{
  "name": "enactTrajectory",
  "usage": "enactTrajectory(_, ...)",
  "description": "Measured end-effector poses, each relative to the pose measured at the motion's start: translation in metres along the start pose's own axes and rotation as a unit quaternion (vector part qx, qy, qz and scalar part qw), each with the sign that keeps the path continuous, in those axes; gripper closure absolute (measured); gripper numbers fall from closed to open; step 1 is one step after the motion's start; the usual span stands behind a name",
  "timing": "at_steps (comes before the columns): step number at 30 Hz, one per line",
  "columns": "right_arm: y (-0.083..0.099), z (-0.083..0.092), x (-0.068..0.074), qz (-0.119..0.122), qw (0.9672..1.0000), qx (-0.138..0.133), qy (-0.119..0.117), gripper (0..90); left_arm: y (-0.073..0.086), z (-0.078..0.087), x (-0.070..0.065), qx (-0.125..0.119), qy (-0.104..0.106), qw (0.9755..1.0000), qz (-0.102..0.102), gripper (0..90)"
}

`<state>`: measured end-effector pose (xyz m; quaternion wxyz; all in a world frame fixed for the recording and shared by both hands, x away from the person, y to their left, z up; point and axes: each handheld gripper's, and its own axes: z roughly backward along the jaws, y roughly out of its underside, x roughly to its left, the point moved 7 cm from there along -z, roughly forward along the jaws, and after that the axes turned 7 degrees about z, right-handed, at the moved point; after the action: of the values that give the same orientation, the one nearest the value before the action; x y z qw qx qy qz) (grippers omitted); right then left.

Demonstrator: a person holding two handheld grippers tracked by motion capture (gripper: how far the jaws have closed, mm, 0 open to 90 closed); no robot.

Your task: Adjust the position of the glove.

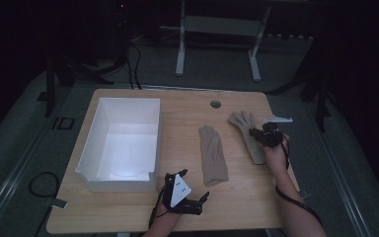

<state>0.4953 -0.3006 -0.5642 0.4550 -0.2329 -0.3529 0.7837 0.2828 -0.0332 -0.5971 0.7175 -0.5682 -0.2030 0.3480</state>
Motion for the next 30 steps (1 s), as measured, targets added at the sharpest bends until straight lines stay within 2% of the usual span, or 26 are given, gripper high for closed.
enactTrajectory(3,-0.007,0.017,0.006,-0.021,0.9996,-0.015,0.011,83.1,0.0,0.0,0.0,0.001,-0.001,1.0,-0.001,0.4)
enactTrajectory(6,-0.012,0.033,0.01,-0.031,0.9986,-0.026,0.033,83.1,0.0,0.0,0.0,0.001,-0.003,1.0,-0.003,0.4)
enactTrajectory(7,-0.012,0.033,0.01,-0.031,0.9986,-0.026,0.033,83.1,0.0,0.0,0.0,0.001,-0.003,1.0,-0.003,0.4)
enactTrajectory(9,-0.015,0.048,0.01,-0.048,0.9968,-0.033,0.055,83.0,0.0,0.0,-0.001,0.001,-0.003,1.0,-0.004,0.4)
enactTrajectory(11,-0.016,0.056,0.01,-0.06,0.9955,-0.036,0.064,83.0,0.0,0.0,-0.001,0.0,-0.004,1.0,-0.005,0.4)
enactTrajectory(13,-0.014,0.063,0.01,-0.059,0.9944,-0.034,0.081,83.0,0.0,0.0,-0.001,0.001,-0.004,1.0,-0.004,0.4)
enactTrajectory(16,-0.009,0.073,0.011,-0.071,0.9924,-0.037,0.093,83.0,0.0,0.0,0.0,0.001,-0.006,1.0,-0.004,0.4)
enactTrajectory(22,0.011,0.079,0.015,-0.092,0.9917,-0.032,0.084,83.0,0.0,0.0,0.0,0.001,-0.005,1.0,-0.004,0.4)
enactTrajectory(24,0.02,0.079,0.017,-0.094,0.9913,-0.026,0.088,83.0,0.0,0.0,0.0,0.002,-0.005,1.0,-0.004,0.4)
enactTrajectory(26,0.031,0.077,0.018,-0.108,0.99,-0.021,0.088,83.0,0.0,0.0,-0.001,0.002,-0.006,1.0,-0.006,0.4)
enactTrajectory(30,0.049,0.07,0.022,-0.11,0.9894,-0.003,0.095,82.8,0.0,0.0,-0.001,0.002,-0.006,1.0,-0.007,0.4)
